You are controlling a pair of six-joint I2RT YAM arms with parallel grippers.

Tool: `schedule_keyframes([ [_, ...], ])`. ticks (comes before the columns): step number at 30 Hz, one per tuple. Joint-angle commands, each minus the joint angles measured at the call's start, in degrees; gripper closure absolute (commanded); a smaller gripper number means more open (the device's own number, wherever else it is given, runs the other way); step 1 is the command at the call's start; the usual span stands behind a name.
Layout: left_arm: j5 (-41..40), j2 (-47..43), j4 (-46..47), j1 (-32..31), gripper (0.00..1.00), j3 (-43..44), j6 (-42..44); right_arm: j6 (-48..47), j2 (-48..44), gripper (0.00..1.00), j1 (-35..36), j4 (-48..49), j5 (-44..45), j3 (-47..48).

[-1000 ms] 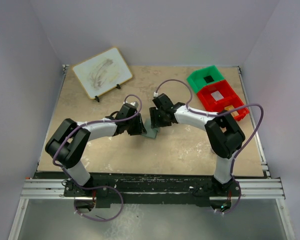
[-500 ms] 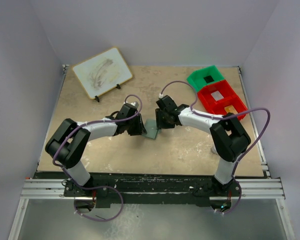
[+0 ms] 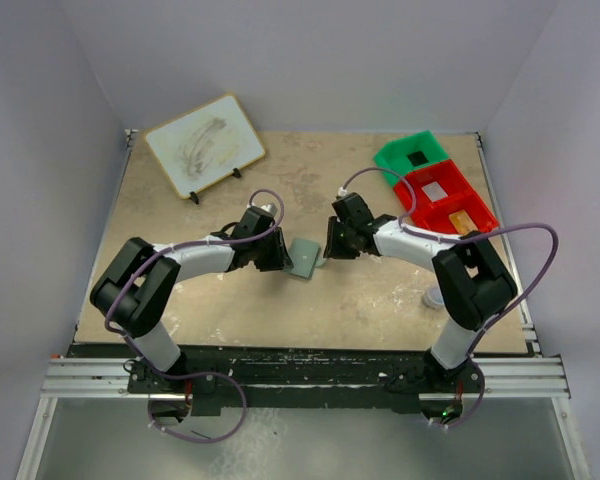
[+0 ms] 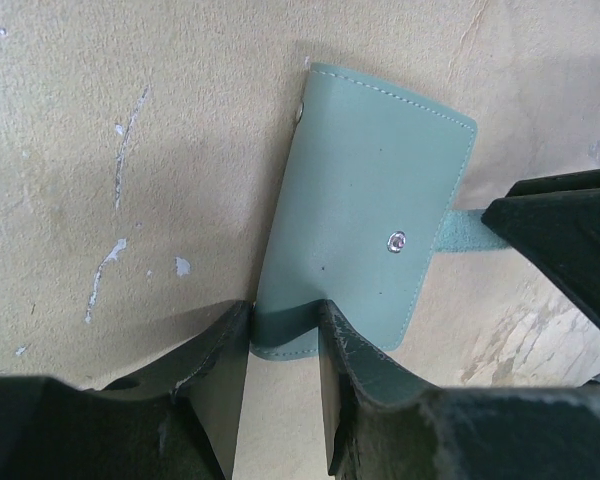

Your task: Take the credit cards out of the card holder

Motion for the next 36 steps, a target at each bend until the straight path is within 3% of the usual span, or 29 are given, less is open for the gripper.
schedule_keyframes([
  [1,-1.95,-1.09,-4.58,-0.13,0.7,0.32,1.33,3.55,-2.89,0.68,-0.22,7.78,-5.75,-2.54],
  [13,-2.12,-2.11,-5.1,-0.14,0.7,0.42,1.32,8.56,-3.4,0.79,-1.59,13.53,-8.22,-7.51],
  [22,-2.17,-3.1,-4.7,-0.14,0.68,0.34,1.1,4.26,-4.67,1.0,-1.6,13.06,-8.52,-6.49],
  [26,-4.92,-6.3,-3.23,-0.1,0.62,-1.14,0.43,1.33,-8.37,1.0,-1.6,15.83,-10.95,-7.09],
  [28,-6.49,-8.79,-1.35,-0.14,0.55,-2.61,-0.96,0.4,-9.84,1.0,-1.56,20.39,-13.08,-8.13],
  [31,-7.17,-11.13,1.03,-0.14,0.53,-4.11,-2.76,1.12,-11.48,1.0,-1.32,26.43,-19.66,-10.39],
  [36,-8.77,-14.76,2.67,-0.14,0.47,-6.03,-3.74,-0.41,-11.63,1.0,-0.96,27.39,-24.72,-9.71],
])
